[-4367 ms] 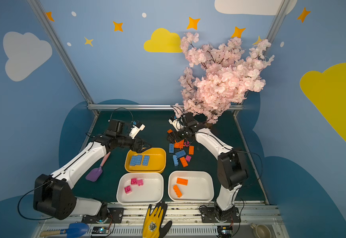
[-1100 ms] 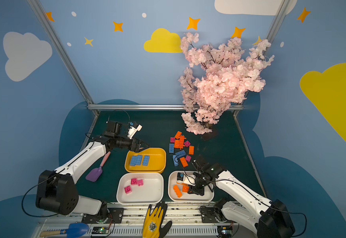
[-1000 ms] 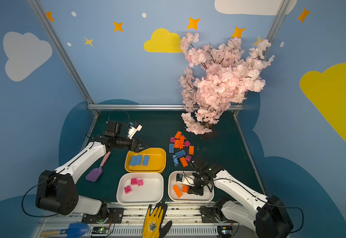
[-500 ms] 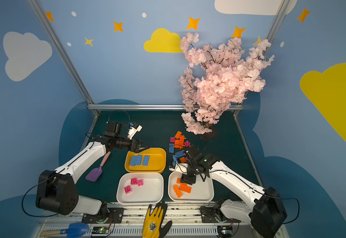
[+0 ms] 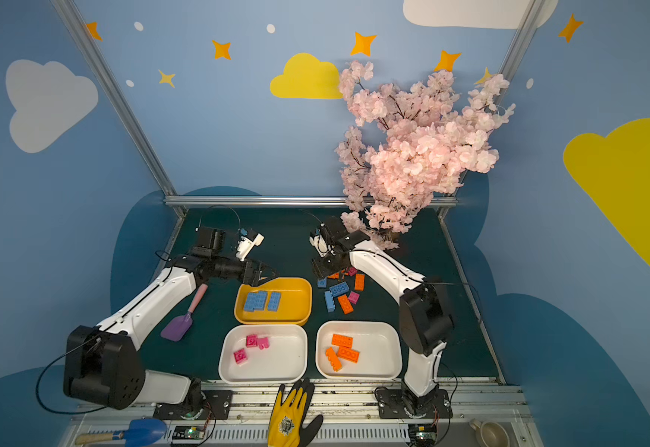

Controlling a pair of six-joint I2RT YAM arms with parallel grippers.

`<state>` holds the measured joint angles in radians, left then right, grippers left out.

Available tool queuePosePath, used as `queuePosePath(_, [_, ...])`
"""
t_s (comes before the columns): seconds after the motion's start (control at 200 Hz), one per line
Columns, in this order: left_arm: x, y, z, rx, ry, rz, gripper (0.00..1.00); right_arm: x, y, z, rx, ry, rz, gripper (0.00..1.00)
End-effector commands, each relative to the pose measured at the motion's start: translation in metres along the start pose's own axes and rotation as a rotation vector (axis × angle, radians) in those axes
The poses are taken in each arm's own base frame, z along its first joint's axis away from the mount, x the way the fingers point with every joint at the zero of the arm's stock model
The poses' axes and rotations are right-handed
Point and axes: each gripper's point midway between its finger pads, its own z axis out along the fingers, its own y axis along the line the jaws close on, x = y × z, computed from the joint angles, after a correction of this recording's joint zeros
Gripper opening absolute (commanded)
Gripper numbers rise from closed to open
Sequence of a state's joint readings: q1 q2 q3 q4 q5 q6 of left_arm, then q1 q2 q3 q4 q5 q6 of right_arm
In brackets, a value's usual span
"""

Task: Sort the legos into containers by color
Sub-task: 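Move the right gripper back to the brick pile above a pink brick, then lower the right gripper and grasp the pink brick in the pile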

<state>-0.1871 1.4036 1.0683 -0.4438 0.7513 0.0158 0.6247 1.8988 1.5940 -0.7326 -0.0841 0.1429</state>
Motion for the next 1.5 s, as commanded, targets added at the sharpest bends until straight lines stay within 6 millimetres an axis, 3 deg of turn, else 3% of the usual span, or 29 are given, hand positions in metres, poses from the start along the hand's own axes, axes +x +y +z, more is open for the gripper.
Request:
queuePosePath(0.0, [0.002, -0.003, -0.010, -0.002, -0.014, 0.007, 1.00, -0.008, -0.018, 0.014, 0.070, 0.024, 0.239, 0.62])
queuePosePath(0.31, [0.004, 0.003, -0.016, -0.011, -0.040, -0.005, 1.00, -0.023, -0.039, 0.063, 0.154, 0.067, 0.356, 0.56])
queuePosePath(0.546, [0.005, 0.005, -0.015, -0.011, -0.036, -0.011, 1.00, -0.027, -0.053, 0.084, 0.203, 0.090, 0.355, 0.53])
queuePosePath(0.856, [0.008, 0.006, -0.015, -0.012, -0.028, -0.015, 1.00, -0.026, -0.063, 0.094, 0.230, 0.092, 0.349, 0.53])
queuePosePath(1.236, [0.011, 0.007, -0.014, -0.015, -0.016, -0.019, 1.00, -0.039, -0.057, 0.107, 0.229, 0.084, 0.279, 0.45])
queuePosePath(1.492, [0.011, 0.007, -0.014, -0.014, -0.017, -0.019, 1.00, -0.030, -0.060, 0.117, 0.268, 0.119, 0.248, 0.42])
